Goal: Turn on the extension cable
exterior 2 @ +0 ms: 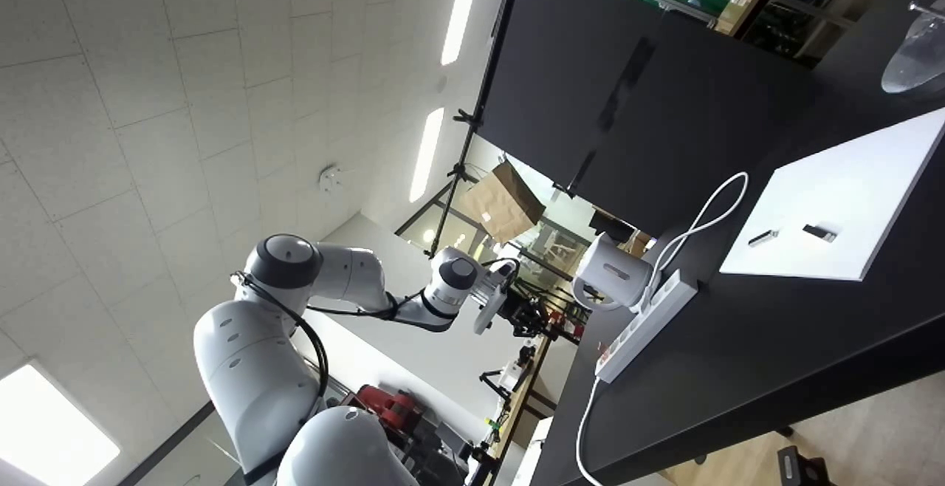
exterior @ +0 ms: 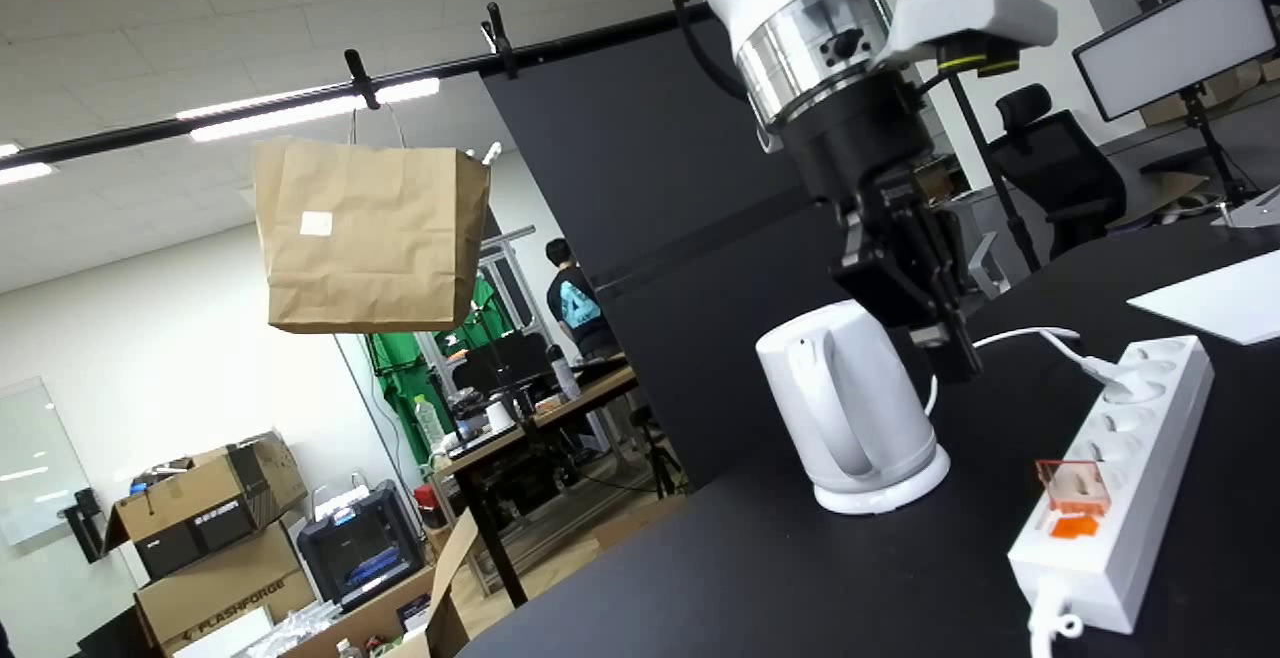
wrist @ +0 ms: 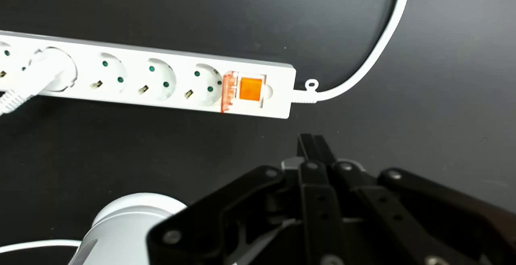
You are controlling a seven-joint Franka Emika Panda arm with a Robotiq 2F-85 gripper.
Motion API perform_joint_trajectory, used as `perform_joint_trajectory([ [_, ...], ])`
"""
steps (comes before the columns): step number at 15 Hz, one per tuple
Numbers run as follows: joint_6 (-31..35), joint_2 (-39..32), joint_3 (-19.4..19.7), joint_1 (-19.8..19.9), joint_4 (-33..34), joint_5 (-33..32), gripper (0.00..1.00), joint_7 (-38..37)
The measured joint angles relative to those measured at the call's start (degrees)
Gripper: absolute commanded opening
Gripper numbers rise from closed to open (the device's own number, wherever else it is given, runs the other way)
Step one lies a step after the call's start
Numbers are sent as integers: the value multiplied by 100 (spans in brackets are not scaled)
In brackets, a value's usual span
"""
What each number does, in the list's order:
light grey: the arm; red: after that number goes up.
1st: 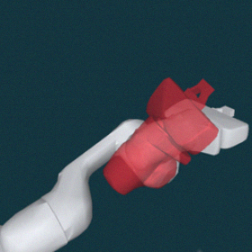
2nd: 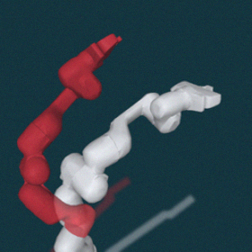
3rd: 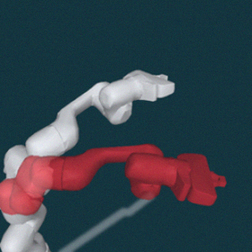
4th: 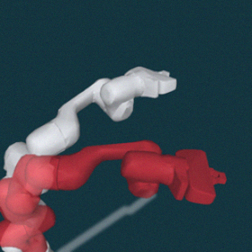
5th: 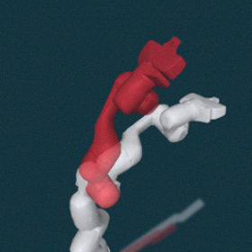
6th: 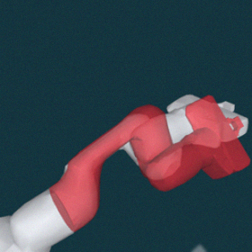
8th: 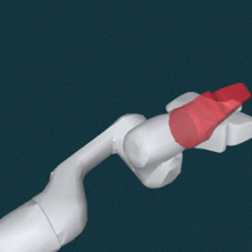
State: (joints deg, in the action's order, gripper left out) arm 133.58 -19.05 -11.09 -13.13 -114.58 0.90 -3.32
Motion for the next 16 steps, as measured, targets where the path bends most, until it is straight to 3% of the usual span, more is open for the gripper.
perform_joint_trajectory([
  [16, 318, -621, 149, 1, 0, -201, 0, -6],
])
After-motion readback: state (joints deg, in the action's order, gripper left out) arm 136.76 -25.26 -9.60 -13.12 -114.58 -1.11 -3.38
